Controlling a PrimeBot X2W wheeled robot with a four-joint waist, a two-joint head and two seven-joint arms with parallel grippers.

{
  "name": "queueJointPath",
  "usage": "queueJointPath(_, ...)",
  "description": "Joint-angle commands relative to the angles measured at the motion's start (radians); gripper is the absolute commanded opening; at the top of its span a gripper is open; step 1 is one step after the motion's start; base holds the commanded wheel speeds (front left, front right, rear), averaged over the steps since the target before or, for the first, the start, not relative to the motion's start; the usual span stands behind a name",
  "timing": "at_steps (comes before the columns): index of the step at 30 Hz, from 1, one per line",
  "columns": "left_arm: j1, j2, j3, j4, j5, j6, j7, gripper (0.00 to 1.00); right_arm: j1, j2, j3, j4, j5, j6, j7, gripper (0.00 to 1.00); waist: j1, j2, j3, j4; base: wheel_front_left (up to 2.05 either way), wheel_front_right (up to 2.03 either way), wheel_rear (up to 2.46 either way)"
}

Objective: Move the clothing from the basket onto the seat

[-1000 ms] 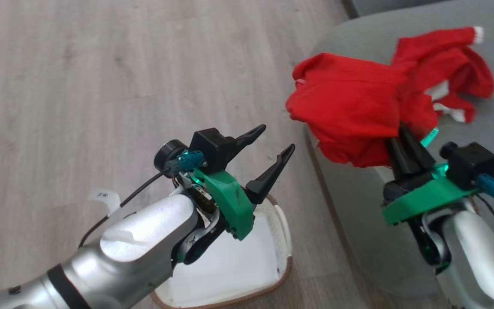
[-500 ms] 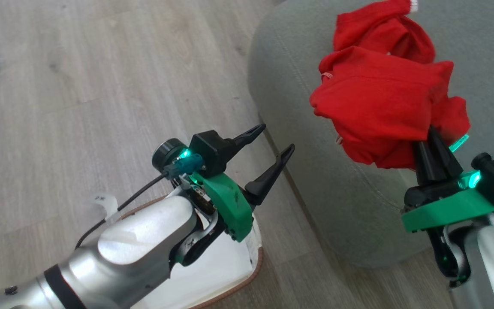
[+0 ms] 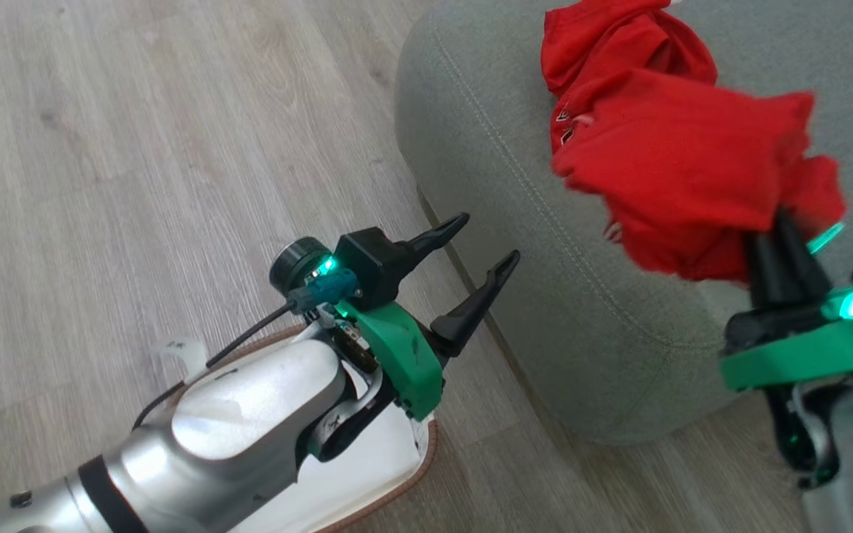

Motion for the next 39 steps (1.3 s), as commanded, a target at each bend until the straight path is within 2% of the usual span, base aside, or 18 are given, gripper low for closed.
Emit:
queueJointPath(1, -0.057, 0.022, 0.042, -0.031, 0.009, 0.003, -0.01, 1.0, -0.059, -0.024, -0.003, -0.045, 0.001, 0.0, 0.002, 0.0, 0.0, -0.0001, 0.008, 0.002, 0.0, 0.0, 0.0)
queueJointPath(9, -0.094, 0.024, 0.035, -0.086, 0.033, 0.009, 0.005, 1.0, -0.212, -0.111, -0.08, -0.008, 0.018, 0.0, 0.033, 0.0, 0.0, -0.0001, 0.082, 0.029, 0.0, 0.0, 0.0)
queueJointPath(17, -0.156, 0.047, 0.035, -0.158, 0.058, 0.011, 0.048, 1.0, -0.389, -0.209, -0.172, 0.12, 0.056, 0.0, 0.042, 0.0, 0.0, -0.0001, 0.207, 0.065, 0.0, 0.0, 0.0)
queueJointPath(24, -0.217, 0.069, 0.041, -0.208, 0.079, 0.007, 0.082, 1.0, -0.527, -0.288, -0.247, 0.288, 0.067, 0.0, 0.046, 0.0, 0.0, -0.0001, 0.328, 0.106, 0.0, 0.0, 0.0)
queueJointPath(29, -0.257, 0.08, 0.048, -0.232, 0.091, 0.003, 0.1, 1.0, -0.627, -0.338, -0.262, 0.429, 0.054, 0.0, 0.036, 0.0, 0.0, -0.0001, 0.403, 0.136, 0.0, 0.0, 0.0)
queueJointPath(39, -0.295, 0.08, 0.061, -0.241, 0.096, -0.003, 0.102, 1.0, -0.763, -0.379, -0.255, 0.651, -0.035, 0.0, 0.109, 0.0, 0.0, -0.0001, 0.486, 0.196, 0.0, 0.0, 0.0)
